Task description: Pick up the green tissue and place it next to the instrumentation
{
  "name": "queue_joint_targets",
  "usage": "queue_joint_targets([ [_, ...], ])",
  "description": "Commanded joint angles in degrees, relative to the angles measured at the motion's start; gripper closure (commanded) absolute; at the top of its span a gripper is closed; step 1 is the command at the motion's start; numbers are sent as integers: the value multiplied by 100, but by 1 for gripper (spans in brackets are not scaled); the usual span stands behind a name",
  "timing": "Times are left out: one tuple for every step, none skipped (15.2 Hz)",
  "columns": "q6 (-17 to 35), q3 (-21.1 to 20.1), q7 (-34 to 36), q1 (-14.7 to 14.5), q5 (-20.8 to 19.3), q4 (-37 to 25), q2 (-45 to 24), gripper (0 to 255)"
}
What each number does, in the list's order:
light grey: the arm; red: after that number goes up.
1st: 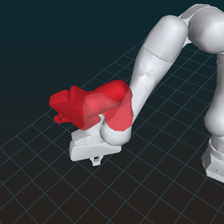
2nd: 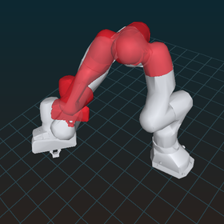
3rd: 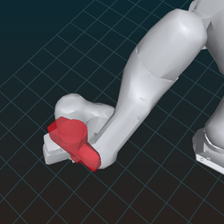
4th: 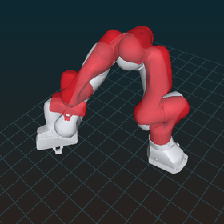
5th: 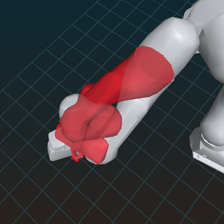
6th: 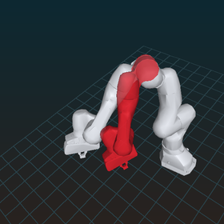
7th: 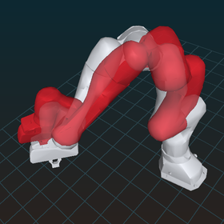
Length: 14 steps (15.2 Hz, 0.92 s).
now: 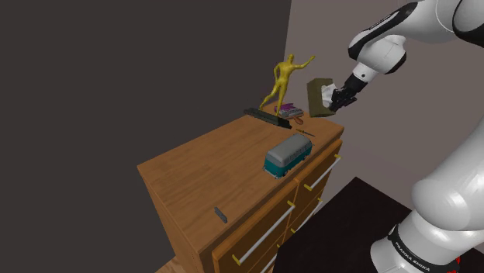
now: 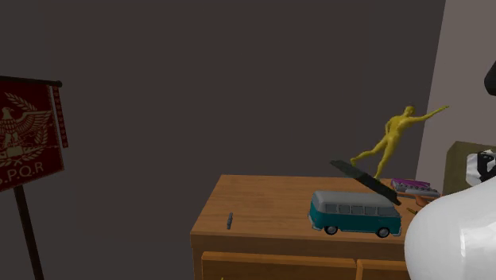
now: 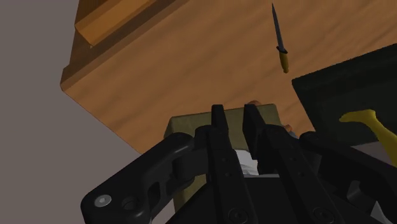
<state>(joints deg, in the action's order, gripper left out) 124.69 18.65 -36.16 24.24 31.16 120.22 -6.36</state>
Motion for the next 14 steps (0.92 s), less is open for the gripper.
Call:
queue_joint_targets([
  [7,2,0,2,3,-5,-1,255],
  [7,2,0,2,3,-5,-1,255],
  [7,2,0,2,3,-5,-1,255],
  [6,2,1,2,2,-5,0,0],
  [3,2,0,3,2,-12,-4,0],
  [4,2,1,3,2,-11,-3,0],
  [5,2,0,3,3,-10,-4,0],
  [5,2,0,3,3,-10,-4,0],
  [7,2,0,2,3,-5,-1,0],
  [-146,40,55,29,-91,-66,99,0],
  [-301,76,107,57,-178,-136,192,0],
  [-460,110,156,85,-260,-214,279,0],
  [-587,136,191,108,-321,-281,342,0],
  [-587,136,191,108,-321,-281,342,0],
])
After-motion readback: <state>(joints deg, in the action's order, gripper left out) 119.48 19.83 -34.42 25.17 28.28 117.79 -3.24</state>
